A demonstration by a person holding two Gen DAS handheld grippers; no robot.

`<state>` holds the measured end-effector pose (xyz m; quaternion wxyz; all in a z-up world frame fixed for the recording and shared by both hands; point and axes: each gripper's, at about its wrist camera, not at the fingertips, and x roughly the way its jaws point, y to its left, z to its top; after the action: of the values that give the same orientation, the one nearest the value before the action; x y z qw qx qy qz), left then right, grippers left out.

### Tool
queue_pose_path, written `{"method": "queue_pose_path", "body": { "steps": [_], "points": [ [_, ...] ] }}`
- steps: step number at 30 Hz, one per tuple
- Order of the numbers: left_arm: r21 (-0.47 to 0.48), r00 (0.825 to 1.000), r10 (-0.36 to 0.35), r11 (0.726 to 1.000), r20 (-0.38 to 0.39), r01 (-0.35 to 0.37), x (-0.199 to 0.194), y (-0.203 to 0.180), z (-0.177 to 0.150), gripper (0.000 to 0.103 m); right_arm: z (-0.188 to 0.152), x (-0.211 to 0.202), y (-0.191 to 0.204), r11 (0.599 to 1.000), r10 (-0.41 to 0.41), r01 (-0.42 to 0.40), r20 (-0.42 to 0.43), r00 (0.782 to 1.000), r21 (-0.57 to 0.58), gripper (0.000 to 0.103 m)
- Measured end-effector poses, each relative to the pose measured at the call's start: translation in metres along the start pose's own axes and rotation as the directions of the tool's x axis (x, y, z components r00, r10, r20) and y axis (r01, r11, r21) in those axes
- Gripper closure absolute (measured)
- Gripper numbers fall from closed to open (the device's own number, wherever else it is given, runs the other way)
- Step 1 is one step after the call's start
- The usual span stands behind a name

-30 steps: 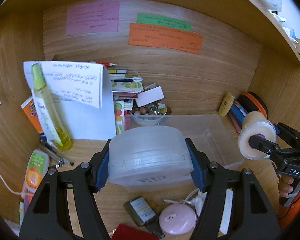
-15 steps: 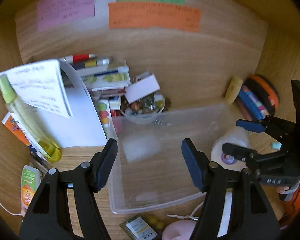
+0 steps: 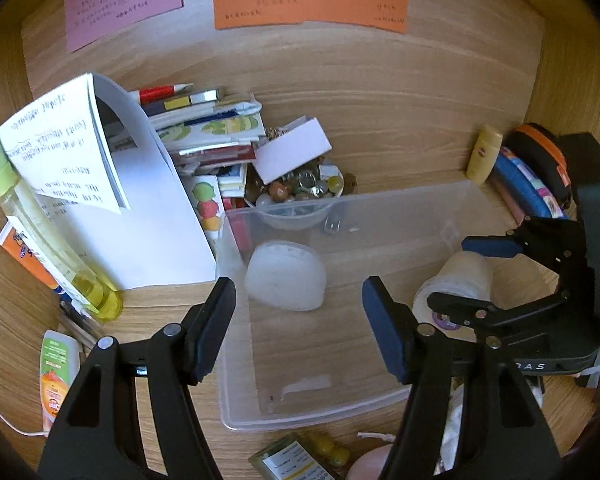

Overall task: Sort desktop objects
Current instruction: 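Open both tools to drop the white container and cream tub into the box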

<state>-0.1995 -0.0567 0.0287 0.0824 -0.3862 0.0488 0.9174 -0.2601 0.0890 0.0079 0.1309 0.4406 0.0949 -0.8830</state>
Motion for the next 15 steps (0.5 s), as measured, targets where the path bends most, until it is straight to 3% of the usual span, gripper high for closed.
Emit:
{"method": "queue_pose_path", "body": {
  "steps": [6, 8, 11, 15],
  "points": [
    [0.011, 1.000, -0.003, 1.000, -0.004, 0.003, 0.001, 0.000, -0.005, 0.038, 0.002, 0.003, 0.005, 1.000, -0.023, 0.023, -0.009, 1.000, -0.014, 0.040],
    [0.010, 1.000, -0.003, 1.000, -0.002, 0.003, 0.000, 0.000, -0.005, 0.037, 0.001, 0.000, 0.008, 0.998, -0.060, 0.060, 0.009, 0.998, -0.031, 0.032],
    [0.016, 1.000, 0.004, 1.000, 0.012, -0.004, -0.005, 0.000, -0.008, 0.029, 0.000, -0.006, 0.008, 0.997, -0.067, 0.069, 0.038, 0.997, -0.028, 0.030],
    [0.026, 0.999, 0.006, 1.000, 0.033, -0.006, -0.014, -0.003, -0.010, 0.027, -0.001, -0.025, 0.007, 0.997, -0.080, 0.081, 0.097, 0.992, -0.007, 0.023]
  ]
}}
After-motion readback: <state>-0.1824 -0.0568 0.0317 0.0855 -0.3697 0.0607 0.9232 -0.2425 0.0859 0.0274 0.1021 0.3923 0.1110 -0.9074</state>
